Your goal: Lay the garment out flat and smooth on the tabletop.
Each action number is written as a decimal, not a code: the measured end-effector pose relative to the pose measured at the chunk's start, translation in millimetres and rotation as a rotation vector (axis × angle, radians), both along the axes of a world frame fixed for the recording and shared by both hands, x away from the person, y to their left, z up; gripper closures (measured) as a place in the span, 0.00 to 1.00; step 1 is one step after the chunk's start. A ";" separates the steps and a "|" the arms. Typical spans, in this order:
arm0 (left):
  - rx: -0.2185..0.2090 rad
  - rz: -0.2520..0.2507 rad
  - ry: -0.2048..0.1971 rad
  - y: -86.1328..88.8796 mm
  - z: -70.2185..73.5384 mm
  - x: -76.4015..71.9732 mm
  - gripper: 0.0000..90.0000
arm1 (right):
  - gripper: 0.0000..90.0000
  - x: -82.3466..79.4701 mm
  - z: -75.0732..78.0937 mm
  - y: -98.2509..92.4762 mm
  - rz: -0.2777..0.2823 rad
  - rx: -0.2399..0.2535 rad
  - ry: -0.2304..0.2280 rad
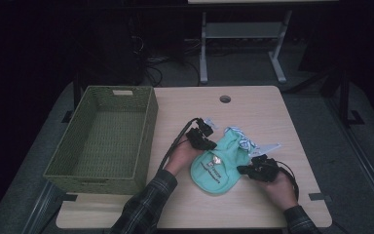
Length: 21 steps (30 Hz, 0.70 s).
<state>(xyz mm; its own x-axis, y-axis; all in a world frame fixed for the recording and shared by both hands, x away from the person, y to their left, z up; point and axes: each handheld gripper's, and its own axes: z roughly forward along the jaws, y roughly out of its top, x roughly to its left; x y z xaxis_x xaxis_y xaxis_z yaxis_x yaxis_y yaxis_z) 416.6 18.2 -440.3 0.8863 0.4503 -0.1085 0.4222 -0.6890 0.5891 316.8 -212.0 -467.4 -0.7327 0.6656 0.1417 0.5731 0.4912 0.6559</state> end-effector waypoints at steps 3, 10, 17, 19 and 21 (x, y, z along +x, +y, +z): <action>0.008 -0.003 0.007 -6.5 -5.8 -2.0 1.00 | 1.00 -0.1 0.2 0.3 0.001 0.000 0.001; 0.037 0.001 0.017 -10.1 -14.3 1.8 1.00 | 1.00 -0.7 0.8 1.2 -0.002 -0.009 0.002; 0.048 0.035 0.021 0.6 -13.7 2.7 1.00 | 1.00 -0.5 1.3 -0.5 0.002 -0.014 0.006; 0.040 0.044 0.028 4.6 -14.2 0.8 1.00 | 1.00 -0.3 1.2 -0.9 -0.001 -0.013 0.008; 0.037 0.056 0.029 9.9 -14.1 -2.3 1.00 | 1.00 0.1 1.6 -1.7 0.000 -0.017 0.009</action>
<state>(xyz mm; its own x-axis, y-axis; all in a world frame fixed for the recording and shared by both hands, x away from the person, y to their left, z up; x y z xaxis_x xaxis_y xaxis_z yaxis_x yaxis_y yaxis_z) 414.3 28.1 -454.4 0.8562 0.5032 -0.1168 0.4775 -0.6846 0.5507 316.9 -213.8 -465.9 -0.7313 0.6682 0.1368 0.5789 0.5020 0.6426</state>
